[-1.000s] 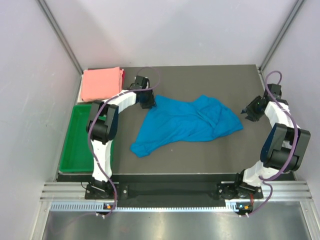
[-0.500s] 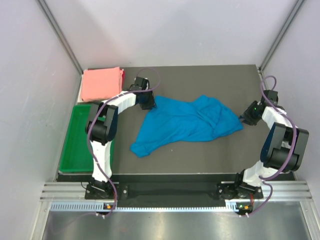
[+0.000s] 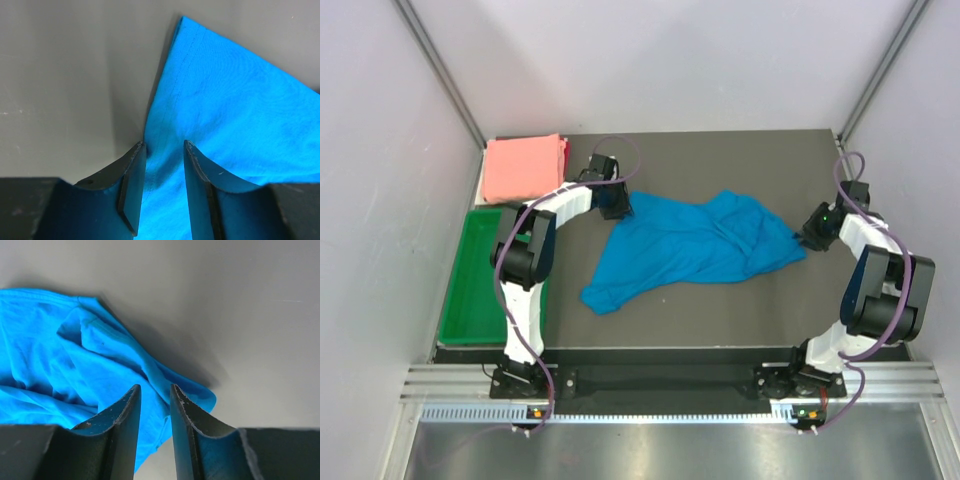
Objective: Fold and stack the t-shirts
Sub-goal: Flatten the tshirt out
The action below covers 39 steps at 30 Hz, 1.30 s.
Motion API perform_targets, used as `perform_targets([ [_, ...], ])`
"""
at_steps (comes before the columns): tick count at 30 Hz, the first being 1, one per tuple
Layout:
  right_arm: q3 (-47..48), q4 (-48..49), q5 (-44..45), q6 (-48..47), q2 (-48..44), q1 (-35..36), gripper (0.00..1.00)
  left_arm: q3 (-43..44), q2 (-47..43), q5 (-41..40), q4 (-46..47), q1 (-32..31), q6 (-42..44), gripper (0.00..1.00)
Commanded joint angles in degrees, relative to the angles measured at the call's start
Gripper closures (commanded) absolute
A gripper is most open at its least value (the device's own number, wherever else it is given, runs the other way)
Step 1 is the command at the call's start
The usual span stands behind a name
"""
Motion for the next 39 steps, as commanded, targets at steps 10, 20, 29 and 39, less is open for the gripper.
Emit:
perform_targets([
  [10, 0.90, -0.95, 1.97, 0.16, -1.13, 3.13, 0.89, -3.27, 0.63, -3.02, -5.51, -0.44, 1.10, 0.59],
  [20, 1.25, -4.64, 3.64, 0.07, -2.01, 3.74, 0.70, -3.27, 0.28, -3.55, -5.96, -0.44, 1.19, 0.59],
  [29, 1.25, -5.61, 8.91, -1.42, -4.21, 4.63, 0.70, -3.35, 0.01, -4.25, -6.48, -0.44, 1.46, 0.59],
  [39, 1.43, -6.93, 10.68, -1.77, -5.00, 6.03, 0.66, -4.41, -0.34, -6.10, -7.01, -0.44, 1.63, 0.59],
])
